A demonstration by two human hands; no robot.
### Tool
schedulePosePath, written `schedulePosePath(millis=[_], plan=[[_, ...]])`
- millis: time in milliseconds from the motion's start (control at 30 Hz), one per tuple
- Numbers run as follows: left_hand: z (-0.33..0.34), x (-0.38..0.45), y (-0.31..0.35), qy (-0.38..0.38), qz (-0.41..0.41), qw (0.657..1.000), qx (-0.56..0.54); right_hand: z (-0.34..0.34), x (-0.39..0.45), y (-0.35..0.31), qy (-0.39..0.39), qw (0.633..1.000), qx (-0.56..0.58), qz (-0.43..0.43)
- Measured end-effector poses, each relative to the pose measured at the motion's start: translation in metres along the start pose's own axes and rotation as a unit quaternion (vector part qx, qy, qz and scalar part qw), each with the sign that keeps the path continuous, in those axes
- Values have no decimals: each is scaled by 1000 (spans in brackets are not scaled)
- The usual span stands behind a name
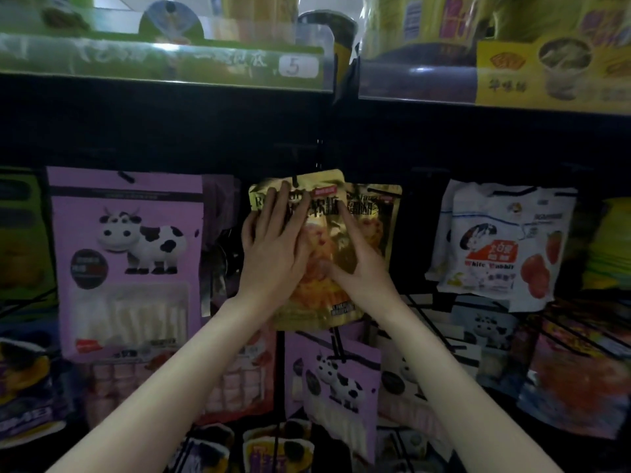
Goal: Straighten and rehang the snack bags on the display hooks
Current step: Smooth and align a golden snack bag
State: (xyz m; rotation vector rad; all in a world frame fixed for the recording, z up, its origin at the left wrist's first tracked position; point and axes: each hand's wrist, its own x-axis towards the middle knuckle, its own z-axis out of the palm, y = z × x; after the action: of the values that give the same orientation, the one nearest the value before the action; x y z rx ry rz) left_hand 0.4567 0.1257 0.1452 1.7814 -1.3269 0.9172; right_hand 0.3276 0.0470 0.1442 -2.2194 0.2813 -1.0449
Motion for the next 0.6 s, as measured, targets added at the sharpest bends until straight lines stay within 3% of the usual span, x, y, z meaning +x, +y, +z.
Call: schedulePosePath(millis=[100, 200, 267, 367, 500, 600], plan=[[12, -1, -9, -20, 14, 998, 56, -13, 1, 22, 74, 994, -73, 35], [23, -5, -11, -21, 34, 997, 71, -36, 5, 65, 167, 975, -33, 145], [32, -10, -6, -25, 59, 994, 89, -48, 19, 91, 149, 965, -5, 218], [45, -14, -2, -47, 75, 988, 130, -51, 41, 112, 111, 959, 39, 258], [54, -21, -12, -62, 96, 980, 163, -36, 63, 128, 152, 946, 109, 266], [53, -28, -18, -57, 105, 981, 156, -24, 67, 133, 200, 940, 77, 267]])
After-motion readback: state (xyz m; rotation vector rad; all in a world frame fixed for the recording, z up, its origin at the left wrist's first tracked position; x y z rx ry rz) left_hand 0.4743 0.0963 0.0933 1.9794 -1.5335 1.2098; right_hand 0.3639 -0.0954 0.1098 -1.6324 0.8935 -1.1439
